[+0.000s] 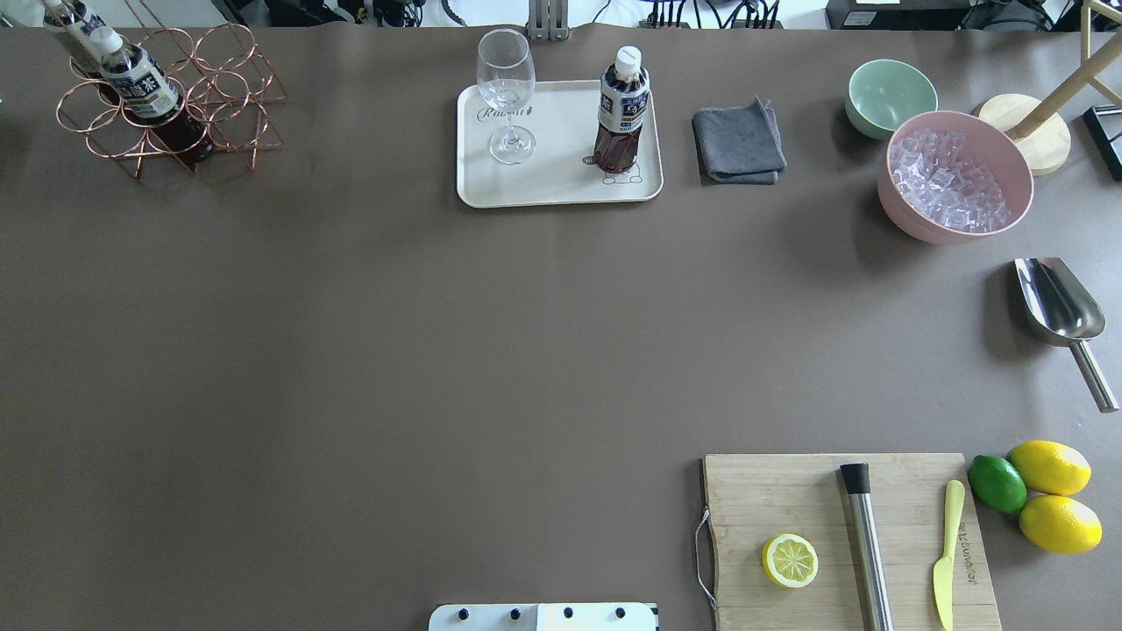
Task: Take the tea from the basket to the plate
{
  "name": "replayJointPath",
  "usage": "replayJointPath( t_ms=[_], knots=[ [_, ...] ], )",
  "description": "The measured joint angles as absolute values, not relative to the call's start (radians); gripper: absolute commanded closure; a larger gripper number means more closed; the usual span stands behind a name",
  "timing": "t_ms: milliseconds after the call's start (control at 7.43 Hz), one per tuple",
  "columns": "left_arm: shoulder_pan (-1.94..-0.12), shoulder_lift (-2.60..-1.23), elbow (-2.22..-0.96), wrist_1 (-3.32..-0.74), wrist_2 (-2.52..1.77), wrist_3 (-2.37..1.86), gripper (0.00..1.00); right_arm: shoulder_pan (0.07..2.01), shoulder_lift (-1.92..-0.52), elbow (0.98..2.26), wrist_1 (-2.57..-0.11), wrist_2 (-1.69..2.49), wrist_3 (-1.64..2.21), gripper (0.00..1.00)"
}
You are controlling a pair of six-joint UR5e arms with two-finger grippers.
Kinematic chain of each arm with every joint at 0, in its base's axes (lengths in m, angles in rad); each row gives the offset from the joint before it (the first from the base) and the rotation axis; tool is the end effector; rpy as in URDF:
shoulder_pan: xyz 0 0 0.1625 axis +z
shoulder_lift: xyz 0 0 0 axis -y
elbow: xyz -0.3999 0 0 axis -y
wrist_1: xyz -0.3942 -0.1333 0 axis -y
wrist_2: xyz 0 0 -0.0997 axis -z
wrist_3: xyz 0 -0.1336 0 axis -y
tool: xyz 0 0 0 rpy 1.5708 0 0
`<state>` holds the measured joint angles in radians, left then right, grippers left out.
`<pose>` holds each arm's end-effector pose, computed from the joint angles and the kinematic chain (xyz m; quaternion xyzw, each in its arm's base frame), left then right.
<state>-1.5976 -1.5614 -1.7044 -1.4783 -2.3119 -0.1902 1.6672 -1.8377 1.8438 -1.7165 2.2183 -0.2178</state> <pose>-0.0562 -0.4888 0.6089 -0.0148 0.3621 -0.0952 0.9272 0.0883 -0.3658 0.6652 -0.0157 -0.3238 -0.0352 0.9453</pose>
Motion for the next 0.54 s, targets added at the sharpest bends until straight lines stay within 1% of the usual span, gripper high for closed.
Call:
replayJointPath(
  t_ms=[538],
  knots=[
    [-1.596,-1.562,-1.697,-1.480,-2.310,-0.190,0.02,1.679,-1.838,1.844,-1.717,2.217,-0.220,0.00]
  ],
)
